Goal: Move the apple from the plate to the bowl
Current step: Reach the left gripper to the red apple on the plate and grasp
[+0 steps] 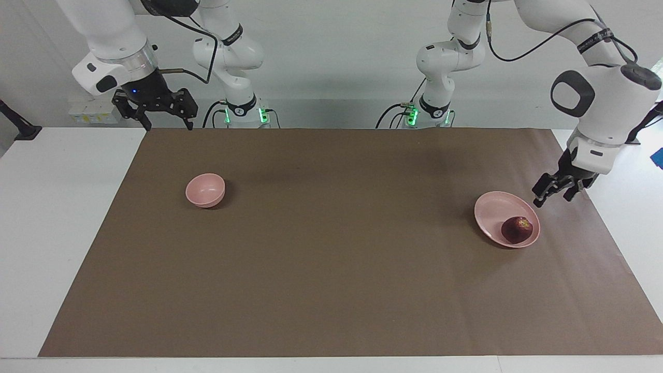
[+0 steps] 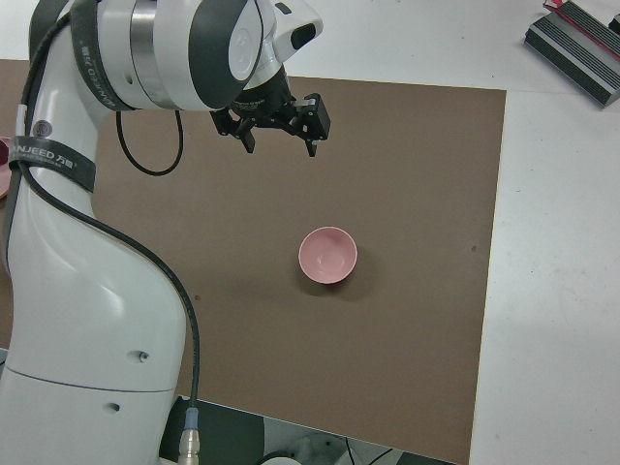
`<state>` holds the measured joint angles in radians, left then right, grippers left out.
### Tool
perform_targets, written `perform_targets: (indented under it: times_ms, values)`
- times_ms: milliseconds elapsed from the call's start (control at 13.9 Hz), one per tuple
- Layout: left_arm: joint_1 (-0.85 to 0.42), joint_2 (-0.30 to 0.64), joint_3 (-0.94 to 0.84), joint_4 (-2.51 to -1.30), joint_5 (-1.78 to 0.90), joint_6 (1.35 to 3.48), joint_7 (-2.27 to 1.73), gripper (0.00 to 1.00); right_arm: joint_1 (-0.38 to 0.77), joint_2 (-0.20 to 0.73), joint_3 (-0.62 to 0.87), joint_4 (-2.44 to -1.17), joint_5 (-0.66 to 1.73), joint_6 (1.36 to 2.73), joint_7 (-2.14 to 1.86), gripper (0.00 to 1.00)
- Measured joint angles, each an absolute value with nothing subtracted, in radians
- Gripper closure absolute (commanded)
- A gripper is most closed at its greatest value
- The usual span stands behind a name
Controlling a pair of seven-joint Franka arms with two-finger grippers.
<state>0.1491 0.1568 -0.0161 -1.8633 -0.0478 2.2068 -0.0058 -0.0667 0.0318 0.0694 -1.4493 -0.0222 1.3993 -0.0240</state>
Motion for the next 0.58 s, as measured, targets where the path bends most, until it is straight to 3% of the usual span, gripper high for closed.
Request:
perform_targets:
  times_ms: [288, 577]
  values:
    - [0.151, 0.249, -0.015, -1.876, -0.048, 2.281, -0.005, 0.00, -0.067, 0.031, 0.069, -1.452, -0.022, 1.396, -0.024, 0.00]
    - [0.156, 0.266, -0.014, -1.935, -0.048, 2.330, 0.009, 0.00, -0.071, 0.020, 0.066, -1.475, -0.020, 1.394, -0.024, 0.00]
